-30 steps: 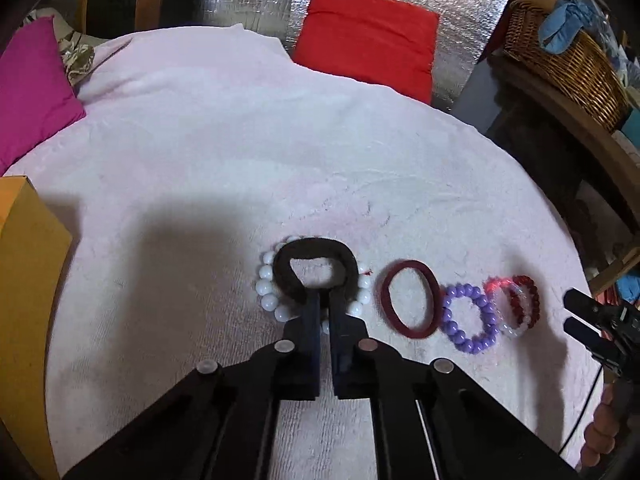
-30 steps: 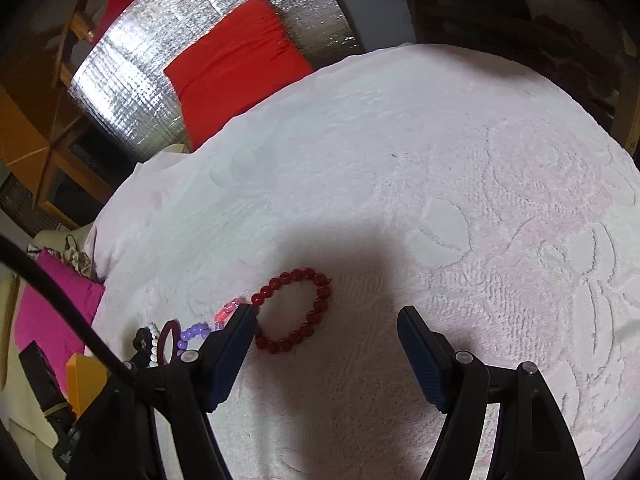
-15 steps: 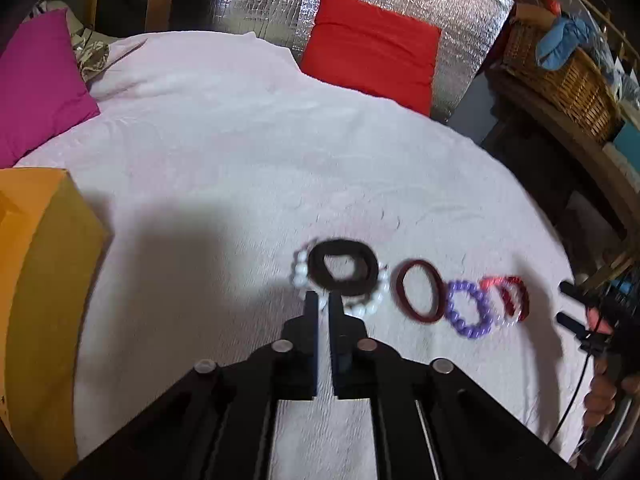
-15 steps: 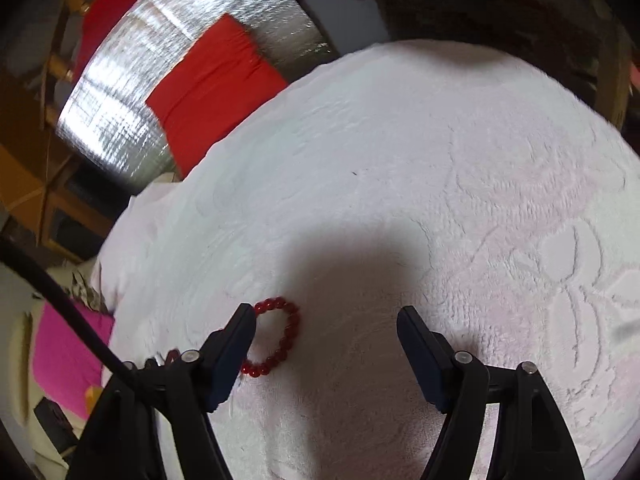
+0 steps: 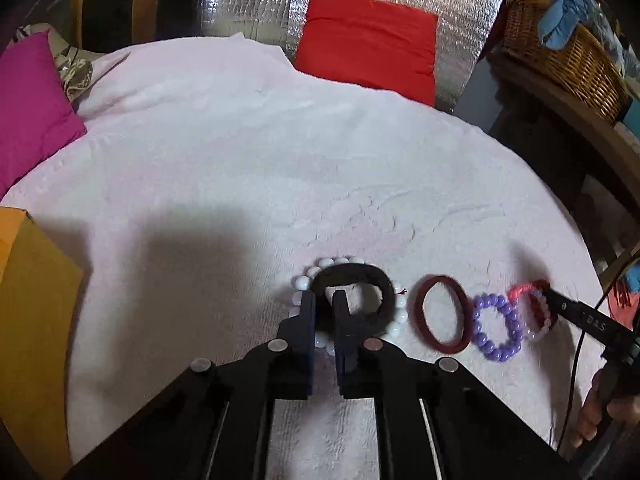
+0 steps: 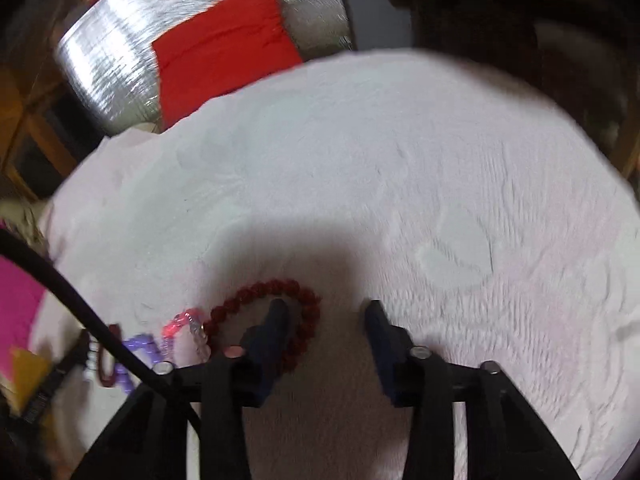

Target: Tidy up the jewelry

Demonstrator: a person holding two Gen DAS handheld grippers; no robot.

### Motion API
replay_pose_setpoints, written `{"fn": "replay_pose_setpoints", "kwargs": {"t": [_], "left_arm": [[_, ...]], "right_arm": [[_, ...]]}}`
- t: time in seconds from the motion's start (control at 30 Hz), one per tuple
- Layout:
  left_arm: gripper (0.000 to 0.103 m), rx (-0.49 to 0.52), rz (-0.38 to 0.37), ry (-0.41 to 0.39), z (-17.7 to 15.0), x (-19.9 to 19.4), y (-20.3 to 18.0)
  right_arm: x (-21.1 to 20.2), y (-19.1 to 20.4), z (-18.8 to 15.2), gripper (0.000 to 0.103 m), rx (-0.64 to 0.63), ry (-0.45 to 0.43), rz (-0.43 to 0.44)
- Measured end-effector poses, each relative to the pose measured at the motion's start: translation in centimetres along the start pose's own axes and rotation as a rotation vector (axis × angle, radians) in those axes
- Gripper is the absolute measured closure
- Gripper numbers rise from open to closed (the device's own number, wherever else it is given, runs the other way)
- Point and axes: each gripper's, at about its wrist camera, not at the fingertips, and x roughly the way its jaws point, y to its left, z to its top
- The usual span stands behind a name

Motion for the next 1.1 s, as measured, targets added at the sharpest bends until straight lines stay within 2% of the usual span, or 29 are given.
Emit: {"fn": "replay_pose_setpoints", "kwargs": {"t": [0.07,0.3,0.43,0.53,0.6,0.63,0.67,0.7,0.73,0.93,1.0,1.03,1.07,1.1], "left_arm": [[0.098,0.002,-0.008,0.005,0.0,-0.2,0.4],[0.1,-0.008,-0.005,0.038,-0.4,-1.1,1.6],[0.1,0.006,-0.003,0.009,-0.6,-2.3,1.7],[0.1,-0.002,-0.043,-0.012,-0.7,-2.8,1.9],[0.092,0.008,-0.046,-0.013,-0.6,-2.7,1.5],[0.076,0.015,-0.046,-0.01,-0.5,-2.5,1.2],[0.054,0.02,-0.042,-0.01,-0.5,-2.4,0.8],[0.046,0.027,-0.034,-0.016,-0.5,-2.3,0.4],[0.043,0.043,-0.031,-0.027,-0.5,-2.3,-0.3],[0.043,0.13,-0.02,-0.036,-0.5,-1.6,-2.8],[0.055,0.127,-0.025,-0.032,-0.4,-1.2,-2.8],[0.068,0.124,-0.032,-0.024,-0.4,-1.0,-2.7],[0.076,0.121,-0.042,-0.012,-0.5,-0.7,-2.7],[0.078,0.121,-0.046,-0.006,-0.5,-0.5,-2.8]], "right_arm": [[-0.3,0.5,0.0,0.09,-0.039,-0.016,-0.027],[-1.0,-0.7,0.6,0.092,-0.007,-0.028,-0.074],[-2.0,-2.3,0.8,0.092,0.047,-0.025,-0.032],[-2.6,-3.5,0.9,0.092,0.087,-0.022,-0.005],[-2.7,-4.0,0.9,0.092,0.114,-0.019,0.007],[-2.6,-4.0,1.0,0.092,0.121,-0.015,0.011],[-2.6,-4.1,1.0,0.092,0.124,-0.01,0.016],[-2.6,-4.1,1.0,0.092,0.123,-0.005,0.016],[-2.4,-4.1,0.8,0.092,0.12,-0.001,0.013],[-1.4,-4.3,0.8,0.092,0.157,0.044,0.033],[-1.4,-4.5,0.8,0.092,0.163,0.046,0.037],[-1.3,-4.6,0.8,0.092,0.159,0.048,0.035],[-1.3,-4.5,0.7,0.092,0.15,0.05,0.028],[-1.2,-4.5,0.6,0.092,0.143,0.053,0.023]]}}
